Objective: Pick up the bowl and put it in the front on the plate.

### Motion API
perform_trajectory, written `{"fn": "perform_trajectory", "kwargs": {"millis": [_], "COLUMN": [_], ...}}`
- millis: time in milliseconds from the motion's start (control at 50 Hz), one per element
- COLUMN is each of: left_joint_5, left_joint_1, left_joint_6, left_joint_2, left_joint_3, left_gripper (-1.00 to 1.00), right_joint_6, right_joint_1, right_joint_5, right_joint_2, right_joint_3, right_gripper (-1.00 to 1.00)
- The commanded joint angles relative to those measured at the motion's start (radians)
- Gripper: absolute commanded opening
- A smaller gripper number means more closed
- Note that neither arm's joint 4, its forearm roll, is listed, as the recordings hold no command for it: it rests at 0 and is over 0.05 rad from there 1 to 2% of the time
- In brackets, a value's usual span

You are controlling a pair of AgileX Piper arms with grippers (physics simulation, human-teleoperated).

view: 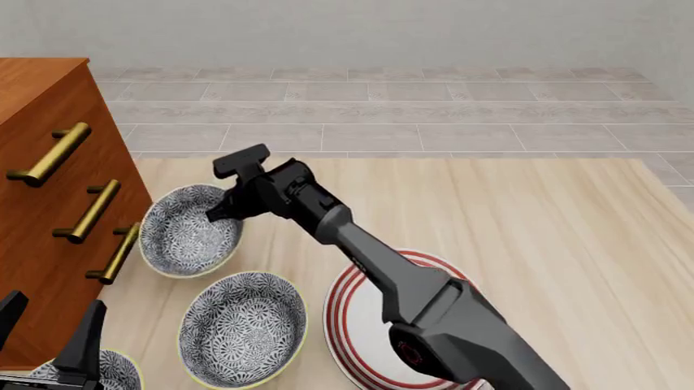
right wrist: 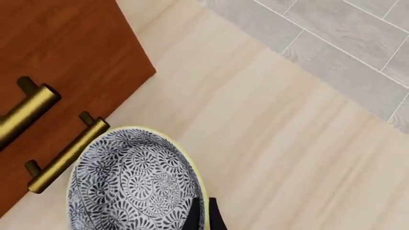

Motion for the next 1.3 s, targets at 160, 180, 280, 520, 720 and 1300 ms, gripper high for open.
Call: {"fn": "perform_trajectory", "kwargs": {"millis": [160,180,280,520,720,1300], "left_joint_5": [0.001,0.001,0.0,-0.002,-0.002,-0.005], "left_joint_1": [-0.002,-0.003,-0.002,-0.001,-0.003,-0.007], "left_joint_6": [-0.001,-0.001,-0.002,0.001,0.003,0.01], "left_joint_2": [0.0,0.0,0.0,0.0,0.0,0.0], "left_joint_3": [0.0,0.0,0.0,0.0,0.0,0.0], "left_gripper": [1.0,1.0,1.0,1.0,1.0,1.0], "right_joint_6": [0.009,0.008,0.002,-0.005,-0.009,-0.004], "right_joint_1": [0.004,0.001,-0.003,-0.017,-0.026,-0.082], "right_joint_5": [0.001,0.001,0.009,0.014,0.025,0.058], "right_joint_2": [-0.03,-0.035,-0.057,-0.089,-0.124,-0.215], "right_joint_3": [0.001,0.001,0.001,0.001,0.001,0.002], "right_gripper": [-1.0,-1.0,-1.0,-1.0,-1.0,-1.0]}}
